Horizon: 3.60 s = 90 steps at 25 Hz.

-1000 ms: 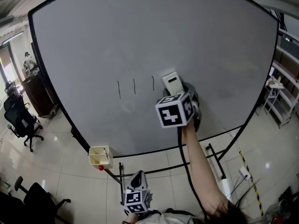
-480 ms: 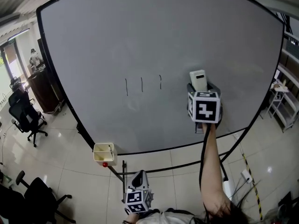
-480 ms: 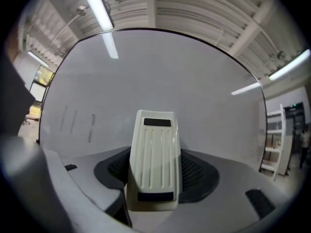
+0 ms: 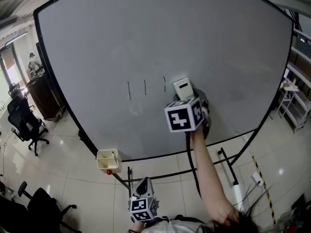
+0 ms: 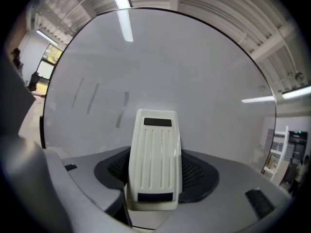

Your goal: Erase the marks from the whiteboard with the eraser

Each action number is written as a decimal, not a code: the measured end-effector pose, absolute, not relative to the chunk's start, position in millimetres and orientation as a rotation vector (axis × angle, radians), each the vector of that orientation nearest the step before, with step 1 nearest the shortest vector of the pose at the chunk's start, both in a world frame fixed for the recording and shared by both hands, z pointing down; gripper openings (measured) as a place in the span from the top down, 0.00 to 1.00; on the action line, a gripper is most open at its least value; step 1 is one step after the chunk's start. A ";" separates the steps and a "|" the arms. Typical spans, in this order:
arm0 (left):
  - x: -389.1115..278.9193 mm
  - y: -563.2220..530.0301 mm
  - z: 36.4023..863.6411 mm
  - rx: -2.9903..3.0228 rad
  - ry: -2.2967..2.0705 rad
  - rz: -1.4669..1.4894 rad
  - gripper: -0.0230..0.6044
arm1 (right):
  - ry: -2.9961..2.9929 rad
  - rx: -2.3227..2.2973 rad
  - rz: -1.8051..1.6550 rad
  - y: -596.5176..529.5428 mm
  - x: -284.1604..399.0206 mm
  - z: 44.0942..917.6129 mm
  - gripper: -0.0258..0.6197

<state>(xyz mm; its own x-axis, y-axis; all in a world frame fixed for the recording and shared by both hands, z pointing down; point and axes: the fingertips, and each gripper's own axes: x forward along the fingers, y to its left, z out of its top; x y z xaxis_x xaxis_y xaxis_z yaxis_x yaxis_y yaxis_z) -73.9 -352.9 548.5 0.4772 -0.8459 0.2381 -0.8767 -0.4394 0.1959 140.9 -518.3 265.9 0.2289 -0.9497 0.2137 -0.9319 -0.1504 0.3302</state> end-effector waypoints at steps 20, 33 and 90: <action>-80.2 -309.7 569.0 2.444 -1.426 0.178 0.96 | -2.061 1.839 0.308 -354.9 67.4 474.3 0.51; -17.2 -142.5 572.3 2.465 -1.411 0.203 0.96 | -2.114 1.675 0.674 -114.8 83.6 601.3 0.51; -26.2 -57.7 559.2 2.536 -1.343 0.244 0.96 | -2.148 1.648 0.750 -33.9 55.5 606.8 0.52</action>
